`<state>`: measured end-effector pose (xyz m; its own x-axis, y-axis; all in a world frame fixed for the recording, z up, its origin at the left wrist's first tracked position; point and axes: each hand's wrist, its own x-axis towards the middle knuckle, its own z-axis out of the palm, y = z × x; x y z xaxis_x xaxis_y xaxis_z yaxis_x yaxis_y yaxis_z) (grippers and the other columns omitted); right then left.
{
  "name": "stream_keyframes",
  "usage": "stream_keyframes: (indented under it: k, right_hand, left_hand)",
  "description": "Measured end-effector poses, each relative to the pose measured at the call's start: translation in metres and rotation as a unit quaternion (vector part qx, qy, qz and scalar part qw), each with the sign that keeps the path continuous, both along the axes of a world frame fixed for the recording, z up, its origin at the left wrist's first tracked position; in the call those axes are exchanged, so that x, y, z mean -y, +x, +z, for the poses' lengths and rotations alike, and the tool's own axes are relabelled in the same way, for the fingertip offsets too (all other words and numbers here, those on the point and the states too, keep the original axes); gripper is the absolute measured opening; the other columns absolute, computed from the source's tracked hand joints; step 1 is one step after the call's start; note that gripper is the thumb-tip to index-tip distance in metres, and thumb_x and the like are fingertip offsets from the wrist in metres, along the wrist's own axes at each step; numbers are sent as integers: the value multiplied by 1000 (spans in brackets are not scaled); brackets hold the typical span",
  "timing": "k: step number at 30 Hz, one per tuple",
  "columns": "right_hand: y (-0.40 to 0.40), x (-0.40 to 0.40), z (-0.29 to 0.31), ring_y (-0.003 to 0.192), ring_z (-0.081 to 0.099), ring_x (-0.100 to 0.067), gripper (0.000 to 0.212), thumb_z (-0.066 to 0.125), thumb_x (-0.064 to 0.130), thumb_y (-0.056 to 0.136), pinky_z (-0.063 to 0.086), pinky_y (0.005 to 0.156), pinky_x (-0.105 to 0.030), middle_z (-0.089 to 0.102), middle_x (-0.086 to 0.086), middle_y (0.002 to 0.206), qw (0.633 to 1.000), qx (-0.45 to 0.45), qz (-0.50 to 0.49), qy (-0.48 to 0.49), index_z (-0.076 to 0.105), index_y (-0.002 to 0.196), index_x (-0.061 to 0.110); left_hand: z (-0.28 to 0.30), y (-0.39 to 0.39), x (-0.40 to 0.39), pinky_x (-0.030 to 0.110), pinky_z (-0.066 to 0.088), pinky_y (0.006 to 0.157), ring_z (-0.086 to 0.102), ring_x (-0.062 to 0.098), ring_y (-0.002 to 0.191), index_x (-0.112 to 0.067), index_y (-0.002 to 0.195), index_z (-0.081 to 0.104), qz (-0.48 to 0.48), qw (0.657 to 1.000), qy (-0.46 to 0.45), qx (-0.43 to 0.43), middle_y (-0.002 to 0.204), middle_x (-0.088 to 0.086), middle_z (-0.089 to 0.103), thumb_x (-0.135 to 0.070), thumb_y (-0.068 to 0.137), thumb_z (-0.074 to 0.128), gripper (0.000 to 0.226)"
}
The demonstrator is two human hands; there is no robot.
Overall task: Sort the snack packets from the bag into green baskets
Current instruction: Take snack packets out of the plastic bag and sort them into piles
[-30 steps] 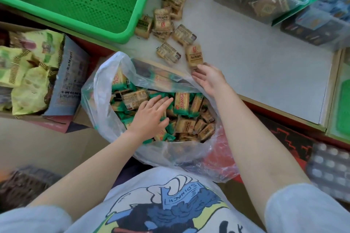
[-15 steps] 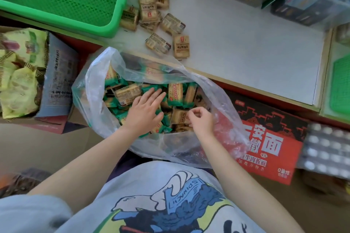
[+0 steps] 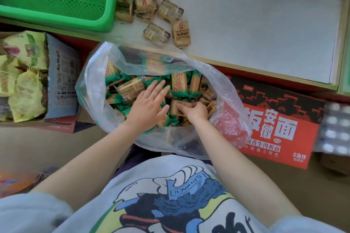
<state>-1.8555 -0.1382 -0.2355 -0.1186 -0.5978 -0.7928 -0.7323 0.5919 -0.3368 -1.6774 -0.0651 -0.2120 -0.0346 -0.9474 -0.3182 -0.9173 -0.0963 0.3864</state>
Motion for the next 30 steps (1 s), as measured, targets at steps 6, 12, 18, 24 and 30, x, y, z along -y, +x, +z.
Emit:
stream_keyframes:
  k: [6,12,18,24,30]
  right_hand:
    - [-5,2,11,101,56,-21,49,82,28,83,42,78,-31,58,-7,116,990,94,-101,12,48,114,10]
    - [-13,20,53,100,70,-21,35,76,28,88,56,93,-38,75,-5,106,973,188,-126,51,67,117,9]
    - [-4,61,107,73,62,-10,18,64,29,97,42,48,-19,68,-3,90,937,289,-197,8,59,107,14]
    - [71,129,93,73,66,-21,26,67,12,95,56,62,-31,69,-19,112,902,365,-228,-28,47,110,10]
    - [105,155,82,123,58,-33,28,50,-13,96,51,103,-35,57,-26,132,819,465,-336,0,50,123,-7]
  left_hand:
    - [-5,18,-9,46,6,125,11,25,154,-16,154,37,27,994,-68,79,164,8,25,-48,104,27,60]
    - [-13,25,-2,45,0,125,5,20,155,-19,157,30,56,994,-41,89,164,2,25,-54,104,19,65]
    - [-18,27,-1,44,-4,124,3,20,155,-23,157,30,53,994,-36,88,163,1,28,-56,103,19,64]
    - [-17,27,-1,43,-9,124,-7,16,154,-26,159,23,56,995,-29,72,166,-3,21,-59,102,12,66]
    - [-17,28,-2,42,-10,124,-5,16,154,-26,158,25,57,996,-36,65,165,-3,24,-58,102,13,66]
